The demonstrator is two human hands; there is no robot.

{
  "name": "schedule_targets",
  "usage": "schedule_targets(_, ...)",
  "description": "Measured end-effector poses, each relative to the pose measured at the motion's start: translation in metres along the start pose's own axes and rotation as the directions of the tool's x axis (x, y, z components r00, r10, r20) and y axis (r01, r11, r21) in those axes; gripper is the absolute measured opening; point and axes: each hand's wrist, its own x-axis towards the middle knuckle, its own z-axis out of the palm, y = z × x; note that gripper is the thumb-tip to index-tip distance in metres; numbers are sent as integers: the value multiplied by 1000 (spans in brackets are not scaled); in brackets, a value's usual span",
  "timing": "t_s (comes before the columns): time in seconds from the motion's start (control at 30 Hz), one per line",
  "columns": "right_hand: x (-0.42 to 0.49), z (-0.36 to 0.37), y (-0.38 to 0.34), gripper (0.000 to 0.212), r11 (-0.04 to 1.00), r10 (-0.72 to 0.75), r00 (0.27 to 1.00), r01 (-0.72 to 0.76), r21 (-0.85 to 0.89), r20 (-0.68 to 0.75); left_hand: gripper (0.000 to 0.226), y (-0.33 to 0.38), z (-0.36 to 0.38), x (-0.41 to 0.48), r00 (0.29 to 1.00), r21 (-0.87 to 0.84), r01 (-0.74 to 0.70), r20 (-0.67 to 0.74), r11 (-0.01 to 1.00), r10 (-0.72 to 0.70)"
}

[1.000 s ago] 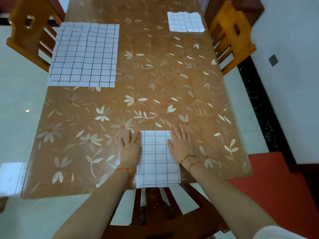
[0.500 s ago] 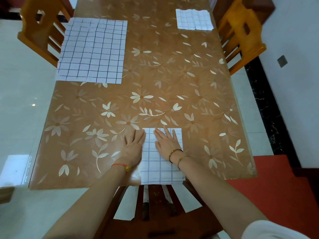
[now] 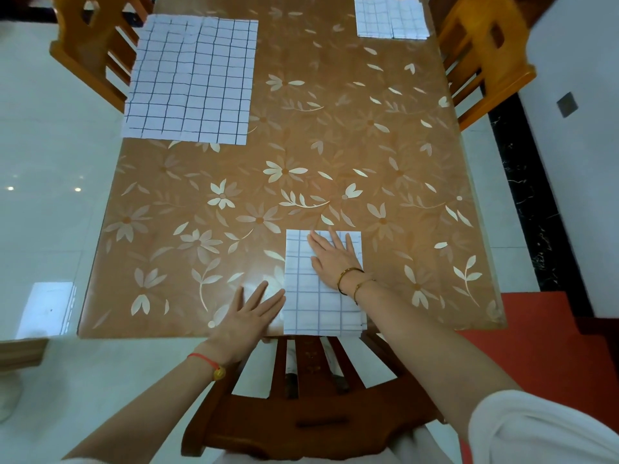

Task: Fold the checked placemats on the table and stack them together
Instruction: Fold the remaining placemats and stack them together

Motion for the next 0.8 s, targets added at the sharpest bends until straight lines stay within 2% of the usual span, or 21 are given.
schedule_targets(0.13, -1, 3, -4, 58, 1000, 15, 1000, -15, -12, 4, 83, 10, 7, -16, 995, 28, -100, 26, 995, 99)
schedule_targets(0.47, 0, 3, -7, 63, 995, 10, 1000, -9, -96, 13, 75, 26, 5, -46, 967, 100, -249, 88, 963, 240)
schedule_targets(0.57, -1, 4, -6, 67, 996, 2, 1000, -2, -91, 5, 65, 24, 3, -46, 962, -45, -254, -115, 966, 247)
schedule_targets(0.63, -6, 6, -6, 67, 999, -6, 998, 2, -51, -70, 47, 24, -2, -37, 952, -300, -204, -281, 932, 118)
schedule_targets(0.67, -10, 8, -7, 65, 1000, -10, 992, 7, -28, -126, 40, 24, -8, -31, 947, -448, -164, -321, 879, 13)
schedule_targets(0.73, -19, 10, -7, 54, 1000, -14, 970, 17, 12, -241, 34, 25, -21, -14, 932, -654, -58, -307, 754, -195)
schedule_targets(0.8, -29, 13, -5, 36, 998, 17, 944, 2, 58, -329, 33, 25, -33, 7, 896, -759, 55, -249, 649, -368)
